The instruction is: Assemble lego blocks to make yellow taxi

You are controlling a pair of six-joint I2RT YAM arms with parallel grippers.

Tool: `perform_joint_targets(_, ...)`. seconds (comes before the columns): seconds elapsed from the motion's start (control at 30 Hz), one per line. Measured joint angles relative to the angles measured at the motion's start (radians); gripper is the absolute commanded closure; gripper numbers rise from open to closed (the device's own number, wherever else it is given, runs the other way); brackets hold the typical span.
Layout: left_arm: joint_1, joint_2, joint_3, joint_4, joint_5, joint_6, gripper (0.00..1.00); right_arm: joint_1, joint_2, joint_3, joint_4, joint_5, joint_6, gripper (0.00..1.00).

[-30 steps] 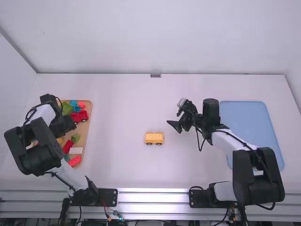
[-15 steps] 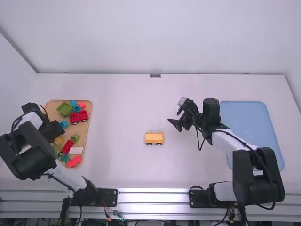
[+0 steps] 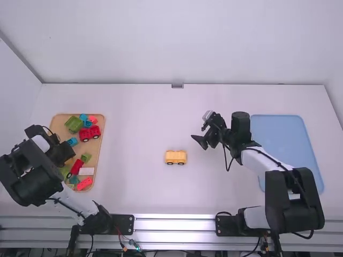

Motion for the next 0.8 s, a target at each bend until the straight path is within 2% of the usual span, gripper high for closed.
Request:
perform_joint_targets(0.17, 0.0, 0.0, -0.04, 0.075, -0.045, -0.033, 0.48, 0.0, 0.0, 0.0, -0.003, 0.0, 0.002, 0.02)
perform_joint_targets(0.4, 0.0, -0.004, -0.096, 0.226, -0.047, -0.047, 0.7, 0.0, 0.0, 0.0, -0.006, 0.0, 0.008, 0.01)
perform_joint_targets(0.57, 0.0, -0.015, -0.116, 0.259, -0.041, -0.077, 0.86, 0.0, 0.0, 0.0, -0.005, 0.0, 0.02, 0.01)
perform_joint_targets(0.7, 0.0, -0.022, -0.11, 0.225, -0.034, -0.138, 0.92, 0.0, 0.0, 0.0, -0.003, 0.0, 0.023, 0.01)
perform_joint_targets(0.8, -0.005, -0.053, -0.119, 0.2, 0.007, -0.173, 0.93, 0.0, 0.0, 0.0, -0.001, 0.0, 0.023, 0.01)
